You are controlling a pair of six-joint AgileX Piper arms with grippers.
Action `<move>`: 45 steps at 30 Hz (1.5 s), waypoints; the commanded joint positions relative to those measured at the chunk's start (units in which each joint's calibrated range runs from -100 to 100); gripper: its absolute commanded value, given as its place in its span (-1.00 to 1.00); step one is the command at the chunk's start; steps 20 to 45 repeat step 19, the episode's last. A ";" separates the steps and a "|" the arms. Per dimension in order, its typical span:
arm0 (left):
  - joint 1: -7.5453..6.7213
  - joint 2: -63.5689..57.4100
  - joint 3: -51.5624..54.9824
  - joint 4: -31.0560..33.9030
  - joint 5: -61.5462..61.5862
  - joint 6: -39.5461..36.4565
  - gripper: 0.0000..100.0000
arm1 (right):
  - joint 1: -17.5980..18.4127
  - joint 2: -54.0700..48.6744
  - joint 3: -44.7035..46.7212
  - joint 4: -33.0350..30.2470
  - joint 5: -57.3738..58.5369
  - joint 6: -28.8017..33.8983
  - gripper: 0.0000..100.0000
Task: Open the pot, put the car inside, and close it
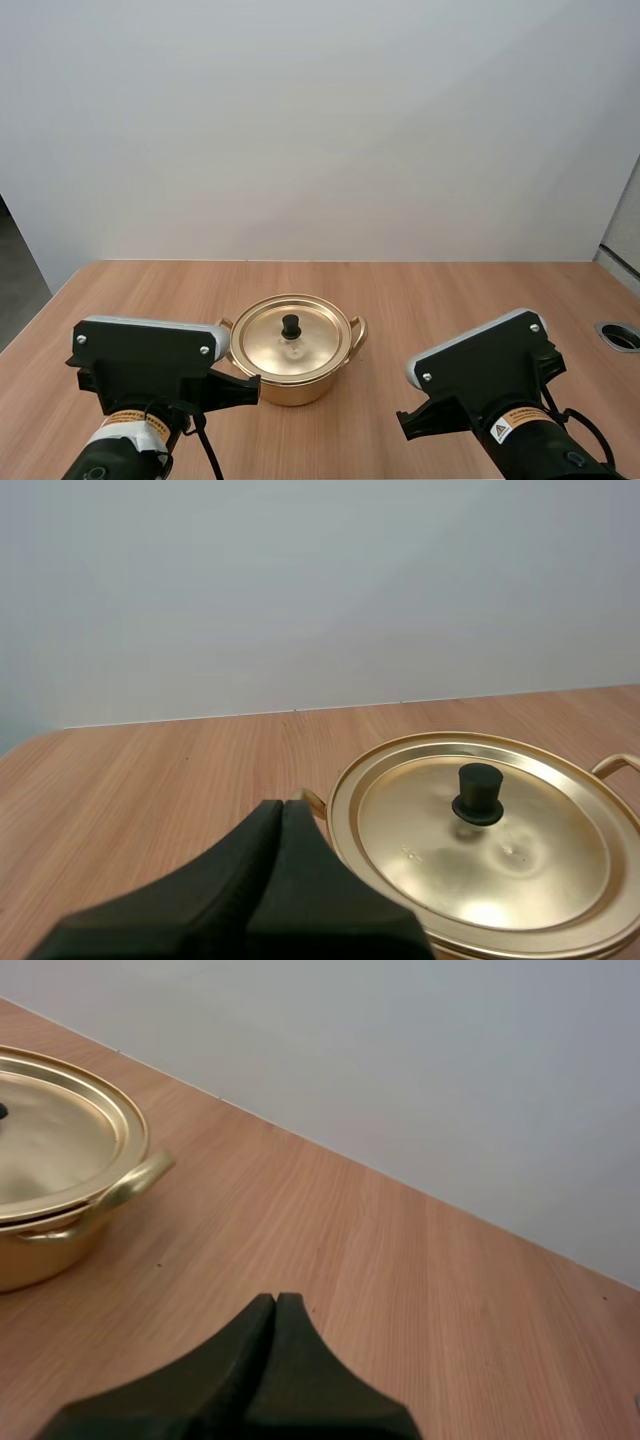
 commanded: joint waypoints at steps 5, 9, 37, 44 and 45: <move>0.02 0.00 0.00 0.08 0.08 0.07 -1.00 | 0.04 0.00 0.00 2.54 -0.57 16.90 -1.00; 0.02 0.00 0.00 0.08 0.08 0.07 -1.00 | 0.04 0.00 0.00 3.94 -0.57 16.90 -1.00; 0.02 0.00 0.00 0.08 0.08 0.07 -1.00 | 0.04 0.00 0.00 4.18 -0.57 16.90 -1.00; 0.02 0.00 0.00 0.08 0.08 0.07 -1.00 | 0.04 0.00 0.00 4.18 -0.57 16.90 -1.00; 0.02 0.00 0.00 0.08 0.08 0.07 -1.00 | 0.04 0.00 0.00 4.18 -0.57 16.90 -1.00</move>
